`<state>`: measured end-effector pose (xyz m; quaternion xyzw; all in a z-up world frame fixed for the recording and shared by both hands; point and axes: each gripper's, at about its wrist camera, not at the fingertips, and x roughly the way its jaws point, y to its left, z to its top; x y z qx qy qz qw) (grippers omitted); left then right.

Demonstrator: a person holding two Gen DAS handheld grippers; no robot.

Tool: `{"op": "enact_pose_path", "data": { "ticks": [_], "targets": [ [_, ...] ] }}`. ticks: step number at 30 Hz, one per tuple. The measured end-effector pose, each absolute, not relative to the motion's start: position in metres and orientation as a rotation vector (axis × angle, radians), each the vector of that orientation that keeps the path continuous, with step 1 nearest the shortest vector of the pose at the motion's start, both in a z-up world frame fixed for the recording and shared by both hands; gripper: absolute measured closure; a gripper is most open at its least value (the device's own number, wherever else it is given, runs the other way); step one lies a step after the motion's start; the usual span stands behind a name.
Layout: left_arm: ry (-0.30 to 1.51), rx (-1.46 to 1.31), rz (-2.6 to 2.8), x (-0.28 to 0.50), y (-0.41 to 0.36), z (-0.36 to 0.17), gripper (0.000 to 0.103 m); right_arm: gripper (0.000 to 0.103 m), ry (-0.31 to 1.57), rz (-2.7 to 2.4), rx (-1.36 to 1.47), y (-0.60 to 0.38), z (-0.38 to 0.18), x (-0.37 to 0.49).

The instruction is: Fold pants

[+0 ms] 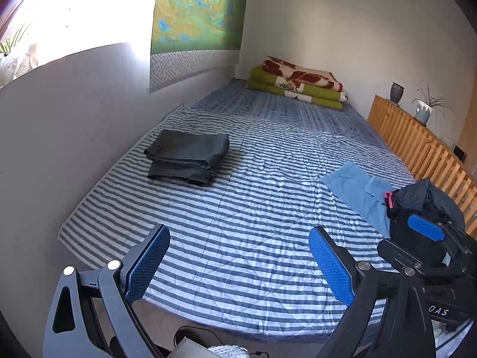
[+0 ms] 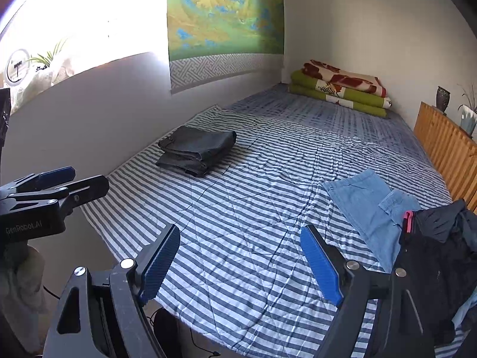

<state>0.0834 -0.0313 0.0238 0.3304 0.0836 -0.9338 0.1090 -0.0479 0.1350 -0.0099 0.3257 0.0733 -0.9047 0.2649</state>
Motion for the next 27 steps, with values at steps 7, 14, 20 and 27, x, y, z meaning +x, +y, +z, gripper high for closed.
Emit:
{"op": "enact_pose_path", "data": {
  "ticks": [7, 14, 20, 27],
  "targets": [
    [0.234, 0.964, -2.741, 0.0851, -0.0298, 0.0249, 0.006, 0.023, 0.188, -2.458, 0.876, 0.1399, -0.0080, -0.0458],
    [0.229, 0.969, -2.731, 0.0825, -0.0305, 0.0254, 0.005, 0.023, 0.182, -2.457, 0.896, 0.1416, -0.0134, -0.0471],
    [0.222, 0.971, -2.728, 0.0806, -0.0311, 0.0239, 0.005, 0.023, 0.189, -2.459, 0.897, 0.1412, -0.0133, -0.0477],
    [0.236, 0.975, -2.723, 0.0789, -0.0353, 0.0198, 0.005, 0.023, 0.193, -2.457, 0.903, 0.1411, -0.0138, -0.0480]
  ]
}}
